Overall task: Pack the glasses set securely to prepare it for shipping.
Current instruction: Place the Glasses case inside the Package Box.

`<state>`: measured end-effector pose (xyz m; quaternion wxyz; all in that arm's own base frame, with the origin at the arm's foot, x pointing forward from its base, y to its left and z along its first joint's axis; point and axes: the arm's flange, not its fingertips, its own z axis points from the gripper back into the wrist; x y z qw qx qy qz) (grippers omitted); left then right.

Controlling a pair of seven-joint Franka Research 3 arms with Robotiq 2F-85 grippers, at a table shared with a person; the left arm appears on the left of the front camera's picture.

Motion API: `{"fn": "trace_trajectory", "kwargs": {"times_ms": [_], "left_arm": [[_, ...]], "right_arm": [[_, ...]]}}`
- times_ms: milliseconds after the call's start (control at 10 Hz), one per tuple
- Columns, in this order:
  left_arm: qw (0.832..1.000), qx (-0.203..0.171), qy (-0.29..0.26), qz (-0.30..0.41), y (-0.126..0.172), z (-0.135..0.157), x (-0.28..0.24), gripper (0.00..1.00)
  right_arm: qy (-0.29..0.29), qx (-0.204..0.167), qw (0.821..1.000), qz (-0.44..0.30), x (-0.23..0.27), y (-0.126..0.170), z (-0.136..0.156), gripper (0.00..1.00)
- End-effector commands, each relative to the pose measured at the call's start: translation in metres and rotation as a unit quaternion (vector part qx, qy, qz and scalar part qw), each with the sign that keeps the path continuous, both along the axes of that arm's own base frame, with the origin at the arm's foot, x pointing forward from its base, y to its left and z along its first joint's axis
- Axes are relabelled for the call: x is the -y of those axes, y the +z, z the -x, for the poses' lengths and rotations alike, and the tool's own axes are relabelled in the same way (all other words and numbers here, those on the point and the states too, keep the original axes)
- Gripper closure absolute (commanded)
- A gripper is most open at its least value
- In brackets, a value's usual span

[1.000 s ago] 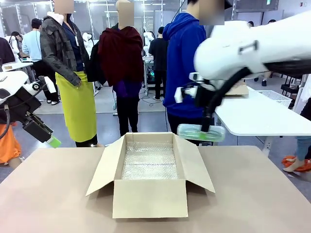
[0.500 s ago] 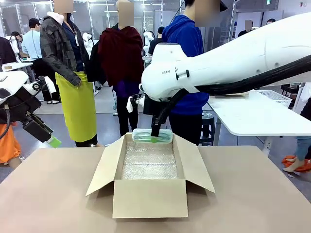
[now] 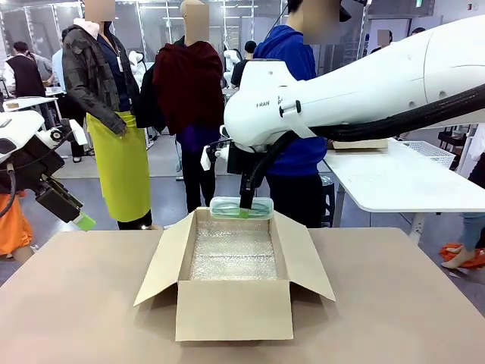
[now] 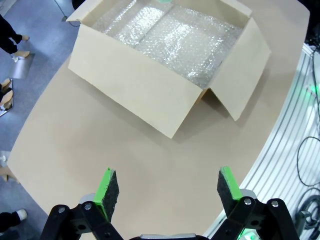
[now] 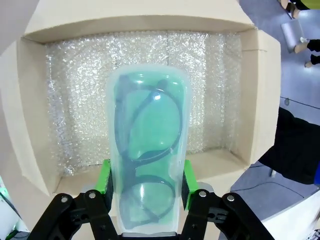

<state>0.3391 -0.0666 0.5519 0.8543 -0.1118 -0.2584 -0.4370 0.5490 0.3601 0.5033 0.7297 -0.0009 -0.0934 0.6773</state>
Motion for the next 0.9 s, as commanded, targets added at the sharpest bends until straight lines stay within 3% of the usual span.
{"fn": "trace_trajectory", "kwargs": {"times_ms": [0,200,800], "left_arm": [[1.0,0.001,0.0,0.011,0.002,0.0,-0.001,0.0],[1.0,0.001,0.0,0.011,0.002,0.0,-0.001,0.0],[1.0,0.001,0.0,0.011,0.002,0.0,-0.001,0.0]], "right_arm": [[0.0,0.0,1.0,0.0,0.0,0.0,0.0,0.37],[0.031,-0.002,0.999,-0.011,0.0,-0.03,-0.029,0.37],[-0.009,-0.014,1.0,0.015,-0.032,-0.118,-0.096,0.37]]}}
